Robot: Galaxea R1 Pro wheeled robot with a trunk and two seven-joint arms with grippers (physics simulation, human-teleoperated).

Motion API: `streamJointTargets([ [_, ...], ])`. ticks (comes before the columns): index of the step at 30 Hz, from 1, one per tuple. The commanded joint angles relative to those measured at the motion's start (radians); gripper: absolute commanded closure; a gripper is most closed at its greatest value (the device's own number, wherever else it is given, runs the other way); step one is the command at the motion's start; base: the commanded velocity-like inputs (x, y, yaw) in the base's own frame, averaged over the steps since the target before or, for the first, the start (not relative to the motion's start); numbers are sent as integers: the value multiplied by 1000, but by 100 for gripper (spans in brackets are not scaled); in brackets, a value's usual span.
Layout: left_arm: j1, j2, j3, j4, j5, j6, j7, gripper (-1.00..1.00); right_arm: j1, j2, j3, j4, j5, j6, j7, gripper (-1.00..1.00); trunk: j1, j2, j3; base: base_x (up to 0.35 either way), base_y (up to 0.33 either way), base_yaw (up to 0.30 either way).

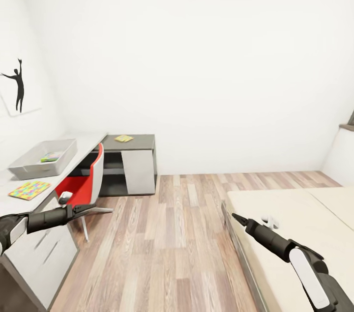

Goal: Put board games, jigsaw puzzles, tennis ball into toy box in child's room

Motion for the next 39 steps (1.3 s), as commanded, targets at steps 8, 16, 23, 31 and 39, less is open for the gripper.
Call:
streamJointTargets([
  [8, -1, 0, 6, 0, -4, 6, -2, -100, 0, 0, -1, -2, -3, 5, 3, -100, 0, -1, 1, -43, -46, 151],
  [16, -1, 0, 7, 0, -4, 4, -1, -100, 0, 0, -1, 1, -3, -3, 2, -100, 0, -1, 1, -82, -155, 16],
  [23, -1, 0, 7, 0, -4, 4, -1, -100, 0, 0, -1, 4, -3, -31, 3, -100, 0, -1, 1, -10, -25, 1],
  [31, -1, 0, 7, 0, -4, 4, 0, -100, 0, -3, -1, 3, -5, -36, 5, -100, 0, -1, 1, -9, -12, 0],
  [39, -1, 0, 7, 0, -4, 4, -1, -100, 0, -1, -1, 3, -5, -36, 6, -100, 0, -1, 1, -61, -92, -11],
])
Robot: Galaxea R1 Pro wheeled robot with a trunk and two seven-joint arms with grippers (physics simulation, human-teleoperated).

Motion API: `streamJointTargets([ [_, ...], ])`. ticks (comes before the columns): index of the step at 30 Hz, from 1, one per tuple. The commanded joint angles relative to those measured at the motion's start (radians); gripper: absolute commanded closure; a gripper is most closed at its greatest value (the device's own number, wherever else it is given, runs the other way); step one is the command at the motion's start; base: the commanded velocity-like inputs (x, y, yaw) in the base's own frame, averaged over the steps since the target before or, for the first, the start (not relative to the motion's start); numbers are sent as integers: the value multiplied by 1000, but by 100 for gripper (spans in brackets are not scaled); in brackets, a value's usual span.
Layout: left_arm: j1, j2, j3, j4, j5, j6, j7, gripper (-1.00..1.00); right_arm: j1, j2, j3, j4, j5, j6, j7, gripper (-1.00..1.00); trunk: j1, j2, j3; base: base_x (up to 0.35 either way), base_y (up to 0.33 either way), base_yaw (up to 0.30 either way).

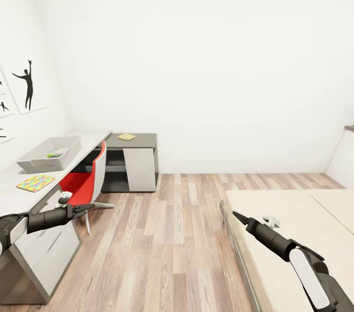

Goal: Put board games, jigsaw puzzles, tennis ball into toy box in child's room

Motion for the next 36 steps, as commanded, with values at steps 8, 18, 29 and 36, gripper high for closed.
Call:
streamJointTargets([
  [8, 0, 0, 6, 0, -4, 10, -4, -100, 0, 1, -1, -1, -4, 7, 2, -100, 0, -1, 1, -40, -14, -123],
  [18, 0, 0, 6, 0, -4, 10, -5, -100, 0, 1, -2, -1, -4, 7, 2, -100, 0, -1, 1, -131, -28, -16],
  [29, 0, 0, 6, 0, -4, 10, -5, -100, 0, 1, -1, -1, -4, 7, 0, -100, 0, -1, 1, -108, -50, -100],
  [36, 0, 0, 6, 0, -4, 10, -5, -100, -1, 1, 0, -2, -4, 7, 0, -100, 0, -1, 1, -26, -14, -27],
])
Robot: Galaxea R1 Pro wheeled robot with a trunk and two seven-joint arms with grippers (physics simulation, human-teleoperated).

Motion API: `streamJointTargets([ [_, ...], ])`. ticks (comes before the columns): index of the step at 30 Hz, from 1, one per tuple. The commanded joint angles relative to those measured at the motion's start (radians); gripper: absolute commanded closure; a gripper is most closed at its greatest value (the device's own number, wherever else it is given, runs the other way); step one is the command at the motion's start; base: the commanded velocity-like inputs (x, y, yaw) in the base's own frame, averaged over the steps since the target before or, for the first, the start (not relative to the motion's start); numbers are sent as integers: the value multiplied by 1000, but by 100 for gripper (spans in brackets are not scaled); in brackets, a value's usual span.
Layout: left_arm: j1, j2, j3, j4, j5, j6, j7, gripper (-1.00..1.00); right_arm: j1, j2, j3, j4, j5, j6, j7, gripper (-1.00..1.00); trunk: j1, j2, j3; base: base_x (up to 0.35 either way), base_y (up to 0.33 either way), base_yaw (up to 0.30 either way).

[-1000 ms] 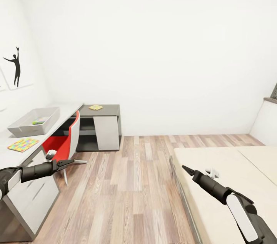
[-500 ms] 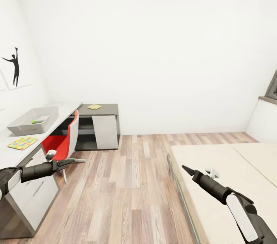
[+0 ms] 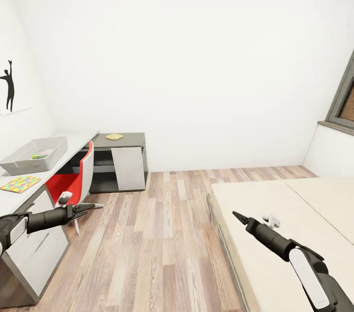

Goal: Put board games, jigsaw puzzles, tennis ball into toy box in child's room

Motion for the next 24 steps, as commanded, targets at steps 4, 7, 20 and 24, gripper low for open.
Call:
streamJointTargets([
  [4, 0, 0, 7, 0, -4, 10, -2, -100, 0, 0, -2, 0, -4, 7, 2, -100, 0, -1, 0, -4, -12, -5],
  [7, 0, 0, 7, 0, -4, 10, -1, -100, 0, 0, -2, 0, -4, 7, 2, -100, 0, -1, 0, -1, -75, -2],
  [20, 0, 0, 7, 0, -4, 10, 0, -100, 0, 0, -2, -2, -4, 7, 2, -100, 0, -1, 0, 0, -186, 0],
  [24, 0, 0, 7, 0, -4, 10, 0, -100, 0, 0, -2, -2, -4, 7, 3, -100, 0, -1, 0, 0, -87, 0],
])
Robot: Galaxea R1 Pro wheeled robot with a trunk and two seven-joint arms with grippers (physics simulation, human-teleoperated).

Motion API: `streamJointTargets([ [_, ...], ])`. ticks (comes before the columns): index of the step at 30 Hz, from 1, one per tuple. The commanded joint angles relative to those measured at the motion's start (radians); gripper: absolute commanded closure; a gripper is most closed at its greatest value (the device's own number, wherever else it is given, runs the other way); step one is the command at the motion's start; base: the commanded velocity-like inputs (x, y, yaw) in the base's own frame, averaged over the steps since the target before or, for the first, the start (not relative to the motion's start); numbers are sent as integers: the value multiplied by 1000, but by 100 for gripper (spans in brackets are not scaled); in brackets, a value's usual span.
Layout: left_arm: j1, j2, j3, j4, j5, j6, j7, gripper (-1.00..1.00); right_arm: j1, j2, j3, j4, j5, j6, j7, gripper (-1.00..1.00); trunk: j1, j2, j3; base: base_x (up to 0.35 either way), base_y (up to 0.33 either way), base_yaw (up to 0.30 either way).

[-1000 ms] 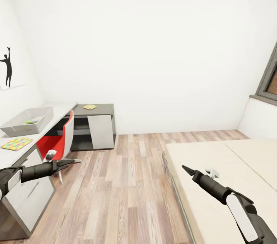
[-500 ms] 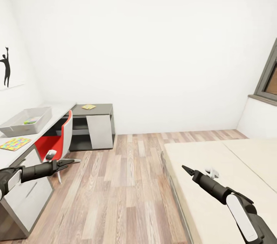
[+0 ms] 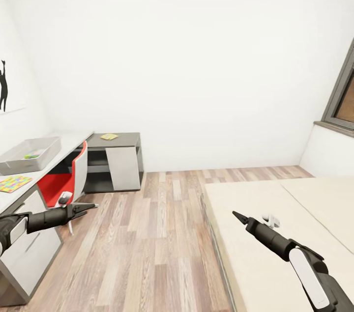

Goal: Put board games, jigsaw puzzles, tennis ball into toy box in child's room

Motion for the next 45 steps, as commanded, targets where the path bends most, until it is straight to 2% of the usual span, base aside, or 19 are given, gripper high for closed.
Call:
streamJointTargets([
  [1, 0, 0, 7, 0, -4, 10, -3, -100, 0, 0, -2, -1, -4, 7, 2, -100, 0, -1, 0, 0, -33, 0],
  [10, 0, 0, 7, 0, -4, 10, -3, -100, 0, 0, -2, -4, -4, 7, 3, -100, 0, -1, 0, 16, -27, 27],
  [25, 0, 0, 7, 0, -4, 10, -5, -100, 0, 0, -2, -4, -4, 7, 3, -100, 0, -1, 0, 30, -30, 216],
  [45, 0, 0, 7, 0, -4, 10, -6, -100, 0, 0, -1, -5, -4, 7, 3, -100, 0, -1, 0, 0, -65, 11],
])
